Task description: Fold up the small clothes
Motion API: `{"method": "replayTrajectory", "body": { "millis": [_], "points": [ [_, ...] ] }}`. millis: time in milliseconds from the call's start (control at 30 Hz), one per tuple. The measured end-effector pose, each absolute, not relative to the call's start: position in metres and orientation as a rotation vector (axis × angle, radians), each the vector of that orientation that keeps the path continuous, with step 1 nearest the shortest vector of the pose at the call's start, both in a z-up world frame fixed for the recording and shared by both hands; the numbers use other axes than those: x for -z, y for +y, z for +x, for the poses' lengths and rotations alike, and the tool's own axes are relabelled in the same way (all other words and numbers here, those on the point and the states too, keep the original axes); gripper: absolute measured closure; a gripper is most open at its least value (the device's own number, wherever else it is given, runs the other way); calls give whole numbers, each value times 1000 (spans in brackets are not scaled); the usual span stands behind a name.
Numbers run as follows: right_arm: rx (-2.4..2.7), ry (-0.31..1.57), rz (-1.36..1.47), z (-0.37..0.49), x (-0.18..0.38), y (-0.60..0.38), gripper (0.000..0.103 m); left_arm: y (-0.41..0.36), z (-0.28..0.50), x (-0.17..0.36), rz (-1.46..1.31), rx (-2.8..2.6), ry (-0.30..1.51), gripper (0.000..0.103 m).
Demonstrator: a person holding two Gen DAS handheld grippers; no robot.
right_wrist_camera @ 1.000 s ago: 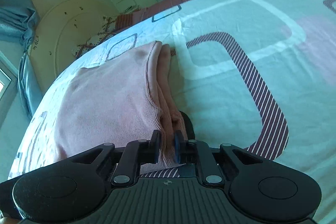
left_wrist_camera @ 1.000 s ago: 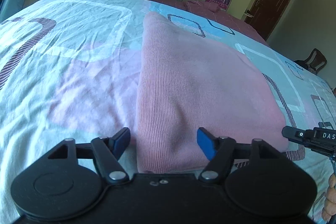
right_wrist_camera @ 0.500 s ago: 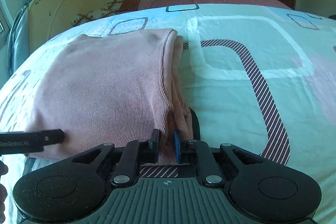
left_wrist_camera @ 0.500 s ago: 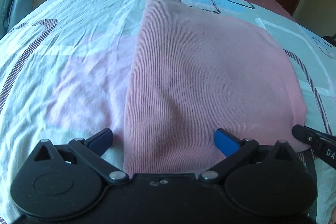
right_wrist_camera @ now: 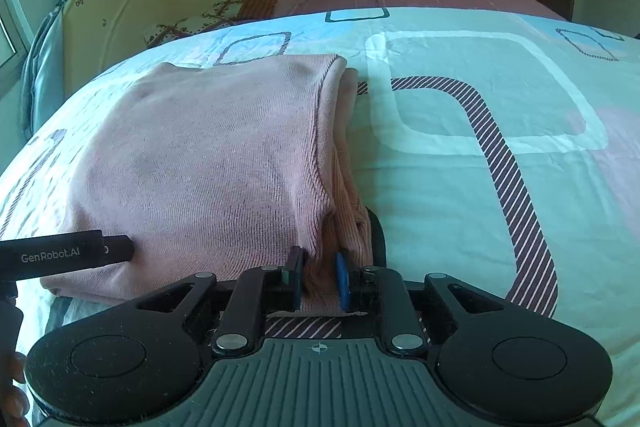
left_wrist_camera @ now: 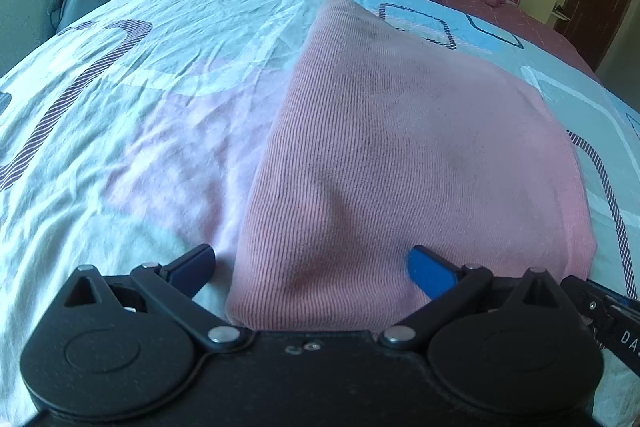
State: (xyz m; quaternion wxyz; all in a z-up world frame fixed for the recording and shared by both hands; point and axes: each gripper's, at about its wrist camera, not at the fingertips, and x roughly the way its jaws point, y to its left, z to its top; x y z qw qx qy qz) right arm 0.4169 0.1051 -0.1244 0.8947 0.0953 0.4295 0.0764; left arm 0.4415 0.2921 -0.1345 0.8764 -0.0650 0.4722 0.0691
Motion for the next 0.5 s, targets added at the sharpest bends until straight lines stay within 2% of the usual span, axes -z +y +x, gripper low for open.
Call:
{"method": "replayTrajectory", "body": {
  "millis": [33, 100, 133, 167, 233, 367, 467, 500],
  "points": [
    [-165, 893, 202, 416, 122, 104, 78, 293, 440, 134, -152, -144, 987, 1],
    [-188, 893, 227, 411, 116, 101, 51, 295, 439, 133, -178, -169, 998, 1],
    [-195, 882, 235, 405, 110, 99, 41, 294, 437, 132, -176, -176, 1005, 3],
    [-186, 867, 225, 399, 105, 98, 30, 292, 436, 129, -164, -182, 1006, 8],
    [-189, 829, 192, 384, 93, 94, 28, 286, 427, 120, -129, -189, 997, 14],
    [-216, 795, 156, 347, 64, 79, 26, 272, 388, 88, -79, -184, 941, 14],
    [-223, 743, 115, 311, 39, 68, 10, 258, 346, 54, -36, -175, 873, 10],
    [-225, 716, 95, 299, 31, 66, 8, 253, 329, 43, -23, -171, 847, 10]
  ]
}}
